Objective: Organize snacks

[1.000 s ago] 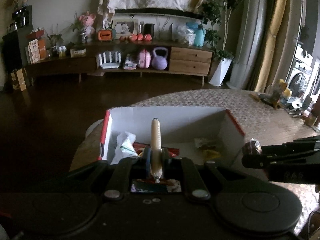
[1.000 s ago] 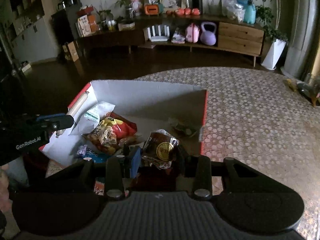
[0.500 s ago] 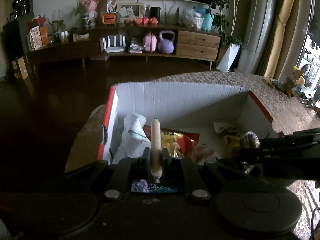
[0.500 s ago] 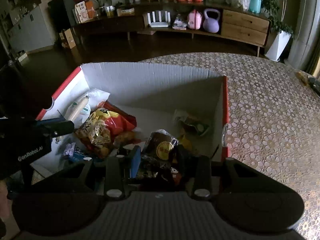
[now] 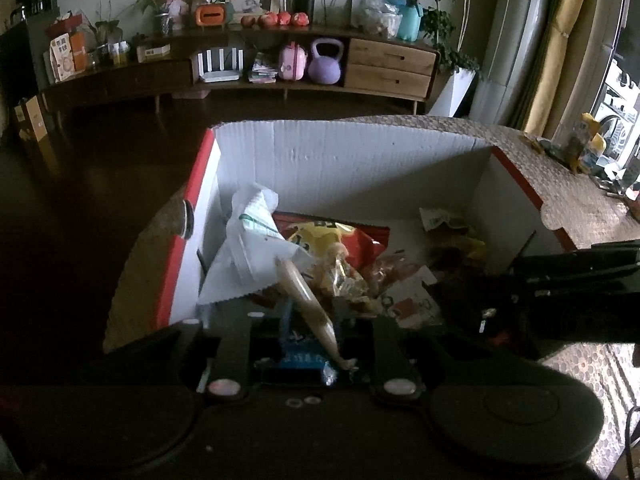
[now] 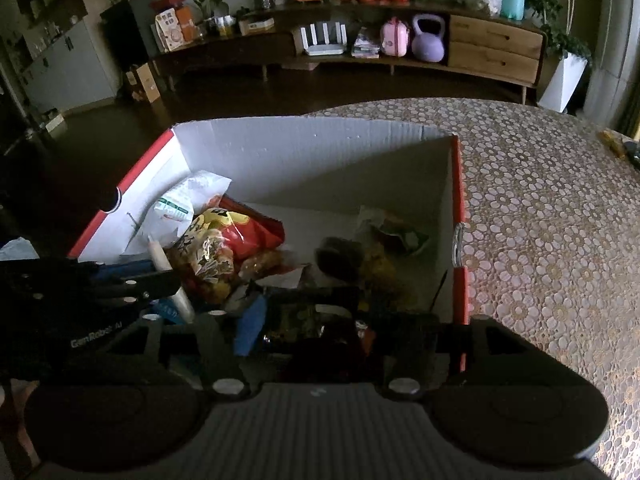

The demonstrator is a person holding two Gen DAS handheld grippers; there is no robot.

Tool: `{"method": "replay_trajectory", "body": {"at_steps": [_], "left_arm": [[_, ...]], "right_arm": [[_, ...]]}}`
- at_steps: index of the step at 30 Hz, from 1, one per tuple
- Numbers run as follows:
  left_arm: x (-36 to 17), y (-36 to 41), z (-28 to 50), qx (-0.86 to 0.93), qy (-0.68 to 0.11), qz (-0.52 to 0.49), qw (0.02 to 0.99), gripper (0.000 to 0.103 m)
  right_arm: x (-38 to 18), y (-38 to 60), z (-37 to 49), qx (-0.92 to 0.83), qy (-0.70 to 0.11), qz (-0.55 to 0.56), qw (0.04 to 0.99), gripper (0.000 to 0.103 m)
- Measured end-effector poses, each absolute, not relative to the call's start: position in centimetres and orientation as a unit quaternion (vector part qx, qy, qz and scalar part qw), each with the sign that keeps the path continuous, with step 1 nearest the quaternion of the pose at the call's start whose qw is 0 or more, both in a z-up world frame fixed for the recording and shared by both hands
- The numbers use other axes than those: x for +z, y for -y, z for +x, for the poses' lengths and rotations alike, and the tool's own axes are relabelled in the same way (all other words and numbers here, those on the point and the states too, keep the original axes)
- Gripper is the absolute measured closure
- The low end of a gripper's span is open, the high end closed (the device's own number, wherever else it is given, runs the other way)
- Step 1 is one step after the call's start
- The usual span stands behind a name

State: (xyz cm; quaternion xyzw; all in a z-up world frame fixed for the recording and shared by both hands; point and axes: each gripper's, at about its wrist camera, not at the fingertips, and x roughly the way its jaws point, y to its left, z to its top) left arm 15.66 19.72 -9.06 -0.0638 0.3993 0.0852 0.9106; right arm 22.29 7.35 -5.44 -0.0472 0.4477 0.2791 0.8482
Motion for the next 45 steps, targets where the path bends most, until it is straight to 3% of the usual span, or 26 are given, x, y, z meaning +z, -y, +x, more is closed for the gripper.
{"method": "replay_trajectory", "body": {"at_steps": [2, 4, 7, 11, 13, 32, 41, 45], "left_arm": [[-8.9, -19.4, 15.4, 0.086, -0.395, -0.064, 0.912, 0.072], [-8.6, -19.1, 15.2, 0.088, -0.391, -0.062, 0.914, 0.053], [-8.1, -18.6, 14.7, 0.085, -0.382, -0.058, 0.919, 0.037], [-7.2, -17.9, 14.1, 0.079, -0.37, -0.05, 0.924, 0.028], [-6.7, -17.5, 13.5, 0.08, -0.361, -0.046, 0.928, 0.019], [-2.6, -15.2, 9.9, 0.055, -0.308, -0.039, 0.949, 0.006], [-0.8, -15.0, 7.9, 0.063, -0.284, -0.039, 0.956, 0.001], [-0.1, -14.9, 7.2, 0.064, -0.274, -0.036, 0.959, 0.0]], "right_arm": [[-5.4, -7.1, 22.0, 0.281, -0.447, -0.042, 0.848, 0.044], [-5.2, -6.6, 21.7, 0.279, -0.445, -0.037, 0.85, 0.044], [-4.7, -5.8, 21.2, 0.279, -0.439, -0.026, 0.854, 0.041], [-3.6, -4.7, 20.2, 0.277, -0.42, -0.015, 0.864, 0.031], [-3.1, -4.1, 19.7, 0.278, -0.414, -0.006, 0.867, 0.03], [1.1, 0.5, 15.0, 0.262, -0.348, 0.067, 0.897, 0.017], [3.1, 1.8, 11.7, 0.256, -0.293, 0.069, 0.919, 0.016], [3.5, 2.2, 10.7, 0.255, -0.271, 0.06, 0.926, 0.002]]}}
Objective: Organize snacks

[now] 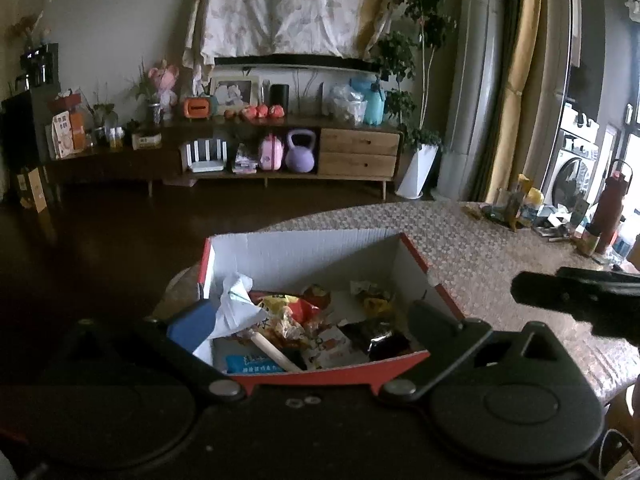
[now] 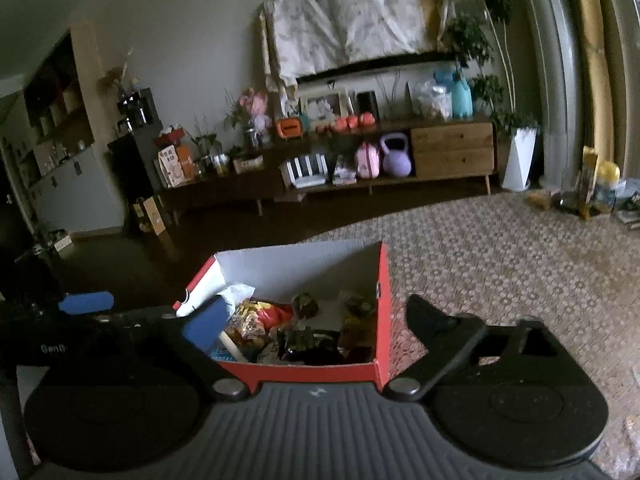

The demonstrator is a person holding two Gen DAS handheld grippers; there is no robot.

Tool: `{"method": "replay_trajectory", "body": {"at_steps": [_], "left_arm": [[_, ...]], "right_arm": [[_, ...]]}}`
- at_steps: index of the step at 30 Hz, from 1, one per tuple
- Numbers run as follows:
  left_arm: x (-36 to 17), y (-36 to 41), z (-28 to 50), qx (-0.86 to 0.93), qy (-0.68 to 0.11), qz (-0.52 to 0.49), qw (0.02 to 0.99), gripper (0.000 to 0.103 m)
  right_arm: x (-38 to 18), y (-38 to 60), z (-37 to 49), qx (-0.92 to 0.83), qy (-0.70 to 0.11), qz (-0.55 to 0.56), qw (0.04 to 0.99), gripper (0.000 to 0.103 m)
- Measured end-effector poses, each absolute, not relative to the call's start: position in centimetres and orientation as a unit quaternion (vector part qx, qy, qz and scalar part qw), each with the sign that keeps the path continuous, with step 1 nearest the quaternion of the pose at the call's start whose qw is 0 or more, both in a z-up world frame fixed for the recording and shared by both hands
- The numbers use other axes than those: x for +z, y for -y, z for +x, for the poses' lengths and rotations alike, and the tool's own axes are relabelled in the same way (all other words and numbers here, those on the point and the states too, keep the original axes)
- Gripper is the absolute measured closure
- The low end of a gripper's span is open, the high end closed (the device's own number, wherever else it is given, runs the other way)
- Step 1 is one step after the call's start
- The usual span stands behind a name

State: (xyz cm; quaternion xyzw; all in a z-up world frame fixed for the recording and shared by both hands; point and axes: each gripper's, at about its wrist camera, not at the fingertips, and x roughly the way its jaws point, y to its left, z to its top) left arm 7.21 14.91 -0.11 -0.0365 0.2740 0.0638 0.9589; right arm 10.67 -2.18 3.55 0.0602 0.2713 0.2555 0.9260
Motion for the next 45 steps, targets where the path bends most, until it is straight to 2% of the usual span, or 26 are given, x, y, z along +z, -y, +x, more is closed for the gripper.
{"method": "replay_trajectory", "body": {"at_steps": [7, 22, 45], "left_arm": [[0.6, -15.0, 6.3, 0.075, -0.27, -0.043, 0.959, 0.0], [3.5, -14.3, 4.8, 0.072, -0.273, -0.06, 0.957, 0.0], [3.8, -14.1, 3.4, 0.101, -0.29, -0.051, 0.95, 0.0]], "right_arm": [[4.2, 3.1, 8.9, 0.253, -0.246, 0.067, 0.933, 0.0], [5.4, 3.0, 7.4, 0.242, -0.269, 0.039, 0.931, 0.0], [5.6, 2.6, 6.9, 0.251, -0.288, 0.033, 0.924, 0.0]]}}
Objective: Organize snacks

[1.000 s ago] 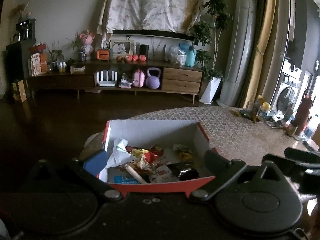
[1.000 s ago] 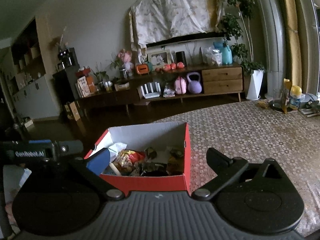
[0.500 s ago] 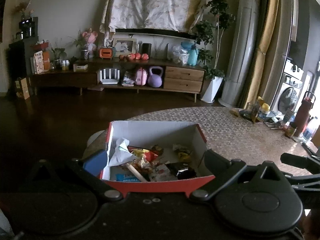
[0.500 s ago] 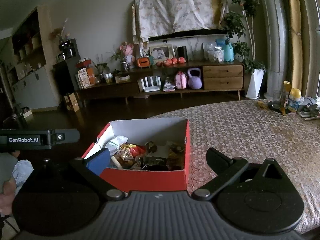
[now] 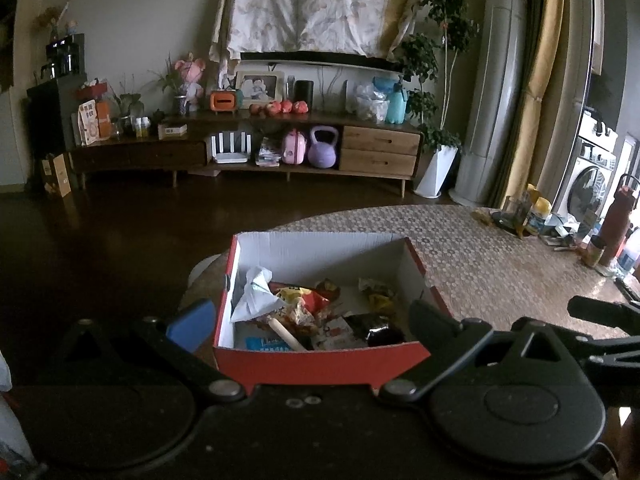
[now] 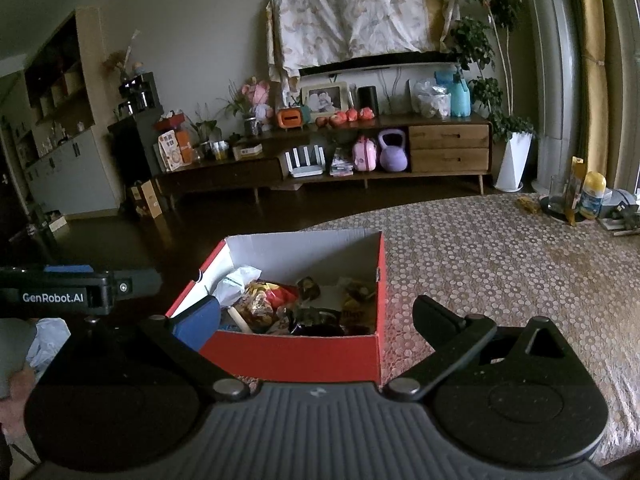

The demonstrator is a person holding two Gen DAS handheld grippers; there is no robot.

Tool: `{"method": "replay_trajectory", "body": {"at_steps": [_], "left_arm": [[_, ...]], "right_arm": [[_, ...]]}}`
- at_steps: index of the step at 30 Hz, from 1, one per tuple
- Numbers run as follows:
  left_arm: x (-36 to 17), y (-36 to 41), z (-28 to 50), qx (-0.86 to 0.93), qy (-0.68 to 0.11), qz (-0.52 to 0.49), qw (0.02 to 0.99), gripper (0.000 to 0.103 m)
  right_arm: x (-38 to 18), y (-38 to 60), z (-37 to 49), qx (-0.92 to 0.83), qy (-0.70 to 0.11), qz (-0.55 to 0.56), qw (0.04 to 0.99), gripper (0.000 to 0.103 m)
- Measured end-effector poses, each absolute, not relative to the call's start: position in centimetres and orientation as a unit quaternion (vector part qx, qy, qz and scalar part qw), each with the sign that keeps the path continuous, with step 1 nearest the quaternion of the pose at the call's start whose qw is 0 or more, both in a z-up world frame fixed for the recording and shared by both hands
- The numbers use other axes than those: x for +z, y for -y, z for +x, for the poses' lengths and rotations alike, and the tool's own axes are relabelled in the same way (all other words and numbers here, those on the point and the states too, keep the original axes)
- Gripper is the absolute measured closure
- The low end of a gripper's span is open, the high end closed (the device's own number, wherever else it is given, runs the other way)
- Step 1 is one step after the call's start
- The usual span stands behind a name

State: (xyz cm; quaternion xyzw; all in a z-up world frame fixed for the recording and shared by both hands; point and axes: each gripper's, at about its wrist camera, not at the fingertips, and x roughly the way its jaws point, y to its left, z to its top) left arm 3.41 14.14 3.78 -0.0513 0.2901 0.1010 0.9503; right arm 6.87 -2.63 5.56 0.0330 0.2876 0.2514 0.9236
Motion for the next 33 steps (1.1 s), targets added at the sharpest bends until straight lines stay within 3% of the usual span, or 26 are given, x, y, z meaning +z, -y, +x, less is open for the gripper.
{"method": "replay_trajectory", "body": {"at_steps": [33], "left_arm": [[2.8, -13.2, 2.4, 0.093, -0.307, -0.062, 0.945, 0.0]], "right_arm": [[5.2, 2.8, 6.4, 0.244, -0.31, 0.03, 0.918, 0.0]]}}
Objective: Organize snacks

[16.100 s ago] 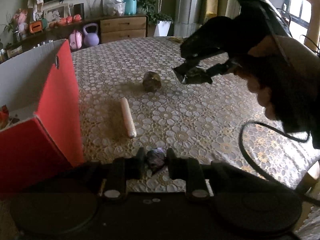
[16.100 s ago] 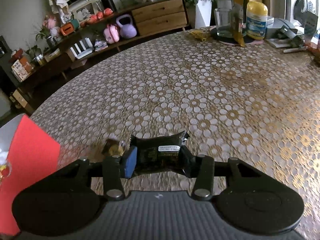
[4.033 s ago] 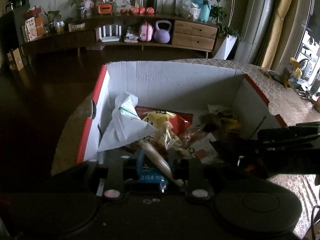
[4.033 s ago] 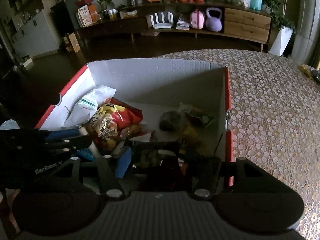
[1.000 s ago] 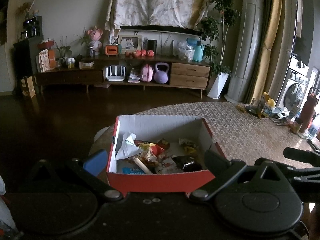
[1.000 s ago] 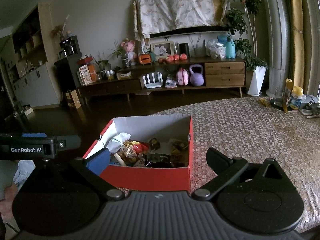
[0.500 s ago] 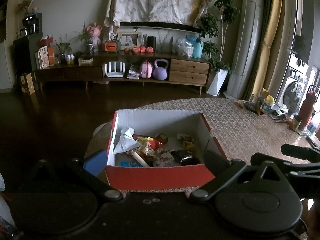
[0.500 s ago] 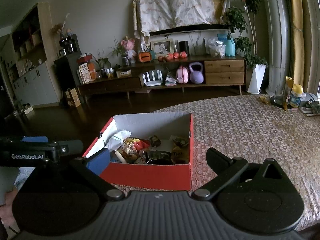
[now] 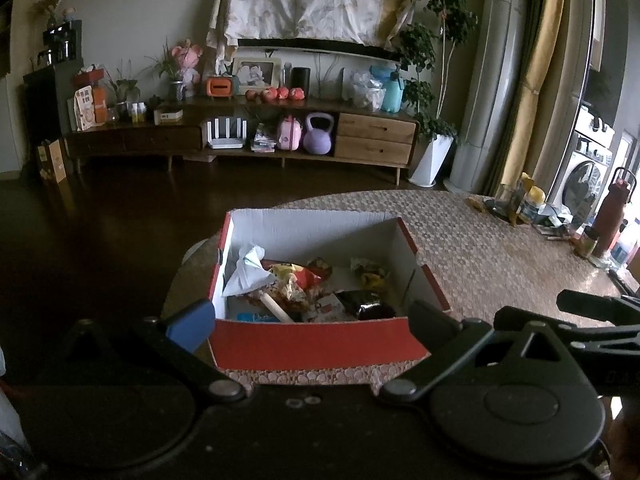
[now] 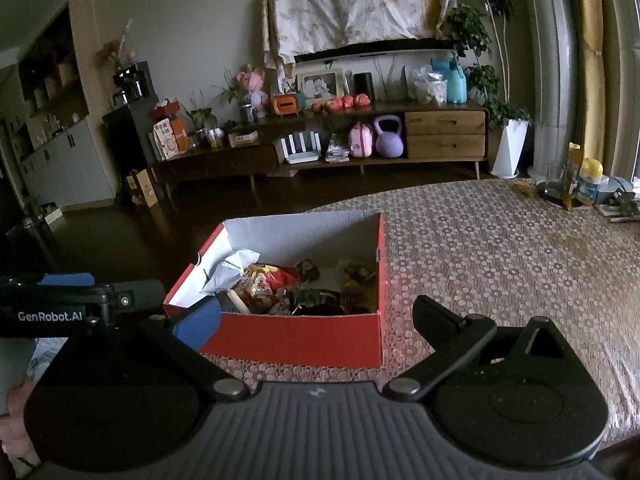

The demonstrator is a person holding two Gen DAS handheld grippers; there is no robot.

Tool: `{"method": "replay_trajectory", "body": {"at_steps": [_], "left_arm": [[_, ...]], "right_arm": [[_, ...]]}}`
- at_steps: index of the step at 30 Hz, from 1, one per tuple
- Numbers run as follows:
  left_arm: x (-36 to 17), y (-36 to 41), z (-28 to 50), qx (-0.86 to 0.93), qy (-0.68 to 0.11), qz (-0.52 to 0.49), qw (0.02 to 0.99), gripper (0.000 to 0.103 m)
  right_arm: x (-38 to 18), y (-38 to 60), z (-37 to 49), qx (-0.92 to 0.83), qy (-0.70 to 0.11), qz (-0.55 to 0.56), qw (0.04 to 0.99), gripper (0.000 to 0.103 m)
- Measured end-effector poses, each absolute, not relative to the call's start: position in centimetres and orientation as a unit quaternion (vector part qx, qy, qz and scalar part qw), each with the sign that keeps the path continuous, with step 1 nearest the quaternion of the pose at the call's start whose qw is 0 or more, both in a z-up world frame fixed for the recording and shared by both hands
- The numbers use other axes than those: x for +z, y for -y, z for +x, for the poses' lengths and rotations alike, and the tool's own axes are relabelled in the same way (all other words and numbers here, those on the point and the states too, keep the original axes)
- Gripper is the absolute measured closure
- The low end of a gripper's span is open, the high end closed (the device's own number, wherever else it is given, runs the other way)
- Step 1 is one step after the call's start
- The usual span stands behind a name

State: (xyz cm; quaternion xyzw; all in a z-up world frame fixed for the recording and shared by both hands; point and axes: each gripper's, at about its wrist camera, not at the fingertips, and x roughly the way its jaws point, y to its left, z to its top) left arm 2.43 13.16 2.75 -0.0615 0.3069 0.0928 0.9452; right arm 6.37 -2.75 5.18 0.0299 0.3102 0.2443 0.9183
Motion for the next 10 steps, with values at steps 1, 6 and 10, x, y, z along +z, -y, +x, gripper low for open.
{"method": "replay_trajectory", "body": {"at_steps": [1, 6, 10], "left_arm": [[2.7, -13.14, 2.4, 0.093, -0.308, -0.062, 0.945, 0.0], [2.65, -13.12, 2.39, 0.093, -0.309, -0.063, 0.945, 0.0], [2.41, -13.0, 2.42, 0.09, -0.311, -0.065, 0.944, 0.0]], "right_arm": [[5.15, 2.76, 6.34, 0.244, -0.311, 0.03, 0.918, 0.0], [5.1, 2.79, 6.22, 0.244, -0.313, 0.03, 0.917, 0.0], [5.0, 2.79, 6.14, 0.244, -0.315, 0.031, 0.917, 0.0]]}}
